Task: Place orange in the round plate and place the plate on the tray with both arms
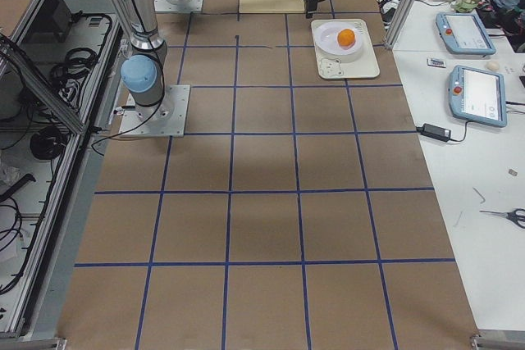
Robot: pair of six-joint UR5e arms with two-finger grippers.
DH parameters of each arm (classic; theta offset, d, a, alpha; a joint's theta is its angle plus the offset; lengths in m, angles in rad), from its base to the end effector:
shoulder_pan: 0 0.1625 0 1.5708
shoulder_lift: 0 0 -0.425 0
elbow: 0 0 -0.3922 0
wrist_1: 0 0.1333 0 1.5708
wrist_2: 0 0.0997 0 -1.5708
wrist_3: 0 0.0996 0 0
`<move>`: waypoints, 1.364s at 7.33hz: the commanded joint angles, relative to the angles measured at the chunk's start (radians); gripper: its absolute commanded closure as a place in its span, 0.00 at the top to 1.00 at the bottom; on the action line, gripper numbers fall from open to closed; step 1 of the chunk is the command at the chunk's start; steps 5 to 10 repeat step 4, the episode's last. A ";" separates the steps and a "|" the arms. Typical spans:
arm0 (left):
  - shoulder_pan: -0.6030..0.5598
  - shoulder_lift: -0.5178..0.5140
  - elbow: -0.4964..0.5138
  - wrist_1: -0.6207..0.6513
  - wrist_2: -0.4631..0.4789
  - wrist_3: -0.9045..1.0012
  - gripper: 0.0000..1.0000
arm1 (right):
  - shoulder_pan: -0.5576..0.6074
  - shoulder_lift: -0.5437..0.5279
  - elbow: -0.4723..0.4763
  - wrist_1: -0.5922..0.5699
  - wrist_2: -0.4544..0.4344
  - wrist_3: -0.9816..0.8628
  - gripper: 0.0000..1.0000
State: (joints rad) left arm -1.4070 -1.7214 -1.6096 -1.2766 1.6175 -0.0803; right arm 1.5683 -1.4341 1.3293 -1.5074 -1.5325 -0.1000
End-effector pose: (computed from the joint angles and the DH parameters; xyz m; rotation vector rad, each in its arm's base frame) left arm -0.0359 -0.5720 0.4203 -0.3795 3.0631 -0.1587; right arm 0.1357 -0.5520 0.5292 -0.1525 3.1010 -0.0672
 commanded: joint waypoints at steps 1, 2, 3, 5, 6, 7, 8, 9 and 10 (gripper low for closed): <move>-0.007 0.069 0.004 -0.009 0.001 -0.001 1.00 | 0.024 -0.041 0.024 0.009 -0.006 0.082 1.00; -0.036 0.104 0.014 -0.026 -0.001 0.001 1.00 | 0.063 -0.035 0.024 -0.006 -0.023 0.100 1.00; -0.084 0.124 0.020 -0.070 0.017 0.002 1.00 | 0.073 -0.023 0.033 -0.067 -0.062 0.088 1.00; -0.114 0.138 0.022 -0.095 0.069 0.004 1.00 | 0.070 -0.019 0.039 -0.069 -0.063 0.083 1.00; -0.114 0.138 0.022 -0.095 0.069 0.004 1.00 | 0.070 -0.019 0.039 -0.069 -0.063 0.083 1.00; -0.114 0.138 0.022 -0.095 0.069 0.004 1.00 | 0.070 -0.019 0.039 -0.069 -0.063 0.083 1.00; -0.114 0.138 0.022 -0.095 0.069 0.004 1.00 | 0.070 -0.019 0.039 -0.069 -0.063 0.083 1.00; -0.114 0.138 0.022 -0.095 0.069 0.004 1.00 | 0.070 -0.019 0.039 -0.069 -0.063 0.083 1.00; -0.114 0.138 0.022 -0.095 0.069 0.004 1.00 | 0.070 -0.019 0.039 -0.069 -0.063 0.083 1.00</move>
